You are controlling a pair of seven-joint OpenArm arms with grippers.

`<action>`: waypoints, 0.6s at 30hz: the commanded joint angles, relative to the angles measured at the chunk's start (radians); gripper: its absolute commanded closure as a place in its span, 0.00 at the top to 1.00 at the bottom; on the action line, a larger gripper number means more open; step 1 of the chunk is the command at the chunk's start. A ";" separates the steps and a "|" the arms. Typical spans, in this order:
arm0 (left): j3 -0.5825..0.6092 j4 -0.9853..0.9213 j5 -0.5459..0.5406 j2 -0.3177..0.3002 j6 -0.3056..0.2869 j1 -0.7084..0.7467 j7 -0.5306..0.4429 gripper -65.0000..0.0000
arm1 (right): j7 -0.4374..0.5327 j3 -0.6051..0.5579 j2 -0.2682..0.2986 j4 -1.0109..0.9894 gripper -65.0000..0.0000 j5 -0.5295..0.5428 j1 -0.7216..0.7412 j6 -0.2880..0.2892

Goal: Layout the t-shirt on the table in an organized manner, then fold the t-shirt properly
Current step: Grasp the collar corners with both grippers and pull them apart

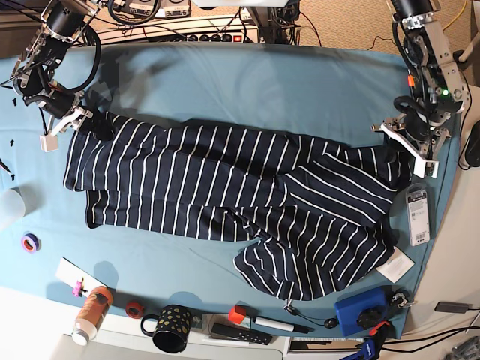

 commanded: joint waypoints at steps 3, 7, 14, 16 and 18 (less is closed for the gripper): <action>-0.002 -0.033 0.038 -0.012 0.018 -0.025 -0.050 0.38 | -0.056 -0.002 0.014 0.000 0.42 -0.084 -0.006 -0.014; -0.001 -0.066 0.030 -0.011 0.010 -0.025 -0.062 0.38 | -0.058 -0.002 0.014 0.000 0.41 -0.084 -0.006 -0.014; -0.002 -0.071 0.031 -0.011 0.092 -0.026 -0.063 0.00 | -0.030 -0.002 0.016 0.000 0.00 -0.187 0.003 -0.014; -0.002 -0.071 0.031 -0.011 0.113 -0.025 -0.062 0.00 | 0.020 -0.002 0.024 0.000 0.00 -0.252 0.009 -0.014; -0.002 -0.071 0.032 -0.012 0.114 -0.026 -0.060 0.00 | 0.072 -0.002 0.047 0.000 0.00 -0.298 0.014 -0.014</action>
